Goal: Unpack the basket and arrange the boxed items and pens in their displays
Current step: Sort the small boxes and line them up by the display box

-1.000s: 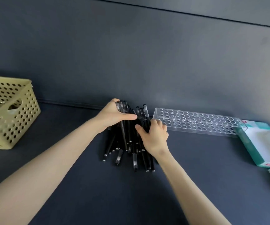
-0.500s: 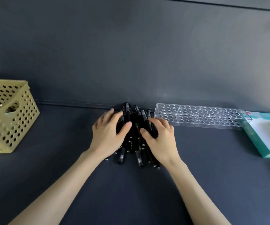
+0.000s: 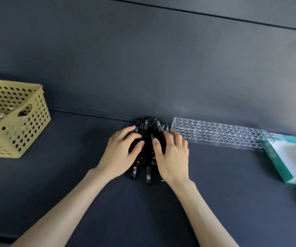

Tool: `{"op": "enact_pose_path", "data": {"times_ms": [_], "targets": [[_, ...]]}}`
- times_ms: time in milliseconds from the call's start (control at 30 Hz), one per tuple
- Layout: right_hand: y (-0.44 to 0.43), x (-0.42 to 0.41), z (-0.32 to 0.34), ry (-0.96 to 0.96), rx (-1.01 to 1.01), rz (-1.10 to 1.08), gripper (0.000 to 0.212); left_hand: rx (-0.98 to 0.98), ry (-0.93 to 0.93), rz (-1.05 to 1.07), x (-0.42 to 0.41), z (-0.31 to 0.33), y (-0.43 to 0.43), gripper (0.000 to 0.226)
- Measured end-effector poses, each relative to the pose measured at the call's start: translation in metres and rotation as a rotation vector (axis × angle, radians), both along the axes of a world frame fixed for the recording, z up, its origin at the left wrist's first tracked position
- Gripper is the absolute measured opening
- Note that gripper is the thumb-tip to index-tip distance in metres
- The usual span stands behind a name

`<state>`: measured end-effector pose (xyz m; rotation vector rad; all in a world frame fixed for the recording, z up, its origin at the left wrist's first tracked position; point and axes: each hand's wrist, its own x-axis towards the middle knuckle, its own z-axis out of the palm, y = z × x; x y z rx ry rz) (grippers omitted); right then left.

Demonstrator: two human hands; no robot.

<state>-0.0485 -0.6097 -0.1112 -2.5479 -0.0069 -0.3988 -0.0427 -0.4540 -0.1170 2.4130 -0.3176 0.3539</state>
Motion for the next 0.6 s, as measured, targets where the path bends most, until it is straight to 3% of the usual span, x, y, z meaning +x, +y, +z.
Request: {"op": "enact_pose_path", "data": {"times_ms": [267,367,600], "targets": [[0.017,-0.005,0.032,-0.169,0.124,0.194,0.016,-0.040,-0.184,0.084,-0.032,0.040,0.040,0.008],[0.045,-0.020,0.049,-0.176,0.212,0.262,0.012,-0.028,-0.224,0.110,-0.049,0.055,0.074,0.008],[0.150,-0.060,0.057,-0.230,0.192,0.359,0.012,-0.067,-0.254,0.207,-0.103,0.062,0.178,0.019]]}}
